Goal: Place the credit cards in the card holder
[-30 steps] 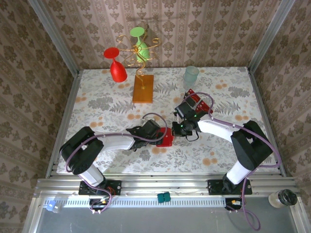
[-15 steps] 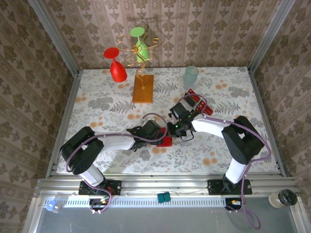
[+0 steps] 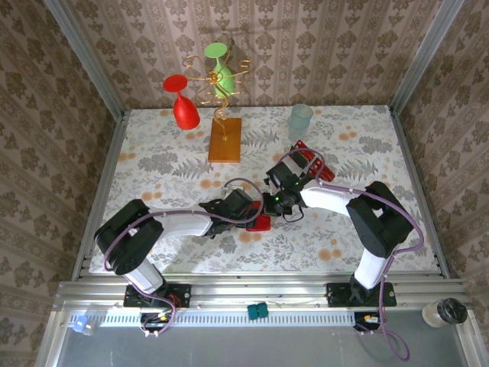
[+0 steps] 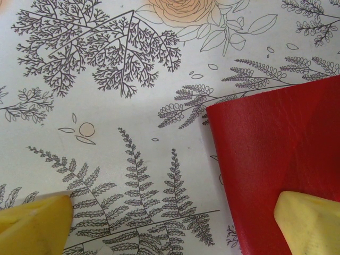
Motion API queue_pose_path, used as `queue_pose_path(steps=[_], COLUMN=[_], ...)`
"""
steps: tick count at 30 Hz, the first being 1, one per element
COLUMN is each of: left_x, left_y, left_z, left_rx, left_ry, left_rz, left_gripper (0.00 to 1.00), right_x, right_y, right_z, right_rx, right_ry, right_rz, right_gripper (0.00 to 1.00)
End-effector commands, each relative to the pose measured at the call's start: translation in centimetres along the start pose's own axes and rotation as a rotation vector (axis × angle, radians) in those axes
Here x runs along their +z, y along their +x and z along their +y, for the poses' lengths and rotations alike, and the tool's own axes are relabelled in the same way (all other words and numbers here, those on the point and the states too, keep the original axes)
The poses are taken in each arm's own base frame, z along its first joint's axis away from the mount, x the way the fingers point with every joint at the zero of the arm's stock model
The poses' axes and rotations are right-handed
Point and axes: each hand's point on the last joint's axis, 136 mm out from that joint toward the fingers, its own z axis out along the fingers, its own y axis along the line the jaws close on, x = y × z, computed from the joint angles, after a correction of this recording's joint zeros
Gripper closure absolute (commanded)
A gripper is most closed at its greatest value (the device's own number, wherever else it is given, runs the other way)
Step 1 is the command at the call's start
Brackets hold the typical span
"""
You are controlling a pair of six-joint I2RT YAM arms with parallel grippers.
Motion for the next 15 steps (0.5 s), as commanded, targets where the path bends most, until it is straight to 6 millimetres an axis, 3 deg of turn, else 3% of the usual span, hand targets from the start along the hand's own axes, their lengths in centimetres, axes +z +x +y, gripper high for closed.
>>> queue_pose_path(steps=[1,15], left_x=[1.2,1.1], left_y=[3.5,3.5], left_z=[-0.5,-0.7], left_rx=[0.023,0.023], left_ry=[0.027,0.031], left_rz=[0.112,0.110], left_gripper=[0.00,0.00], right_x=[1.1,2.8], right_y=[0.4,3.8], right_z=[0.4,-3.7], right_rx=[0.009,0.076], right_ry=[-0.012,0.080], right_rz=[0.027,0.076], right_gripper=[1.00,1.00])
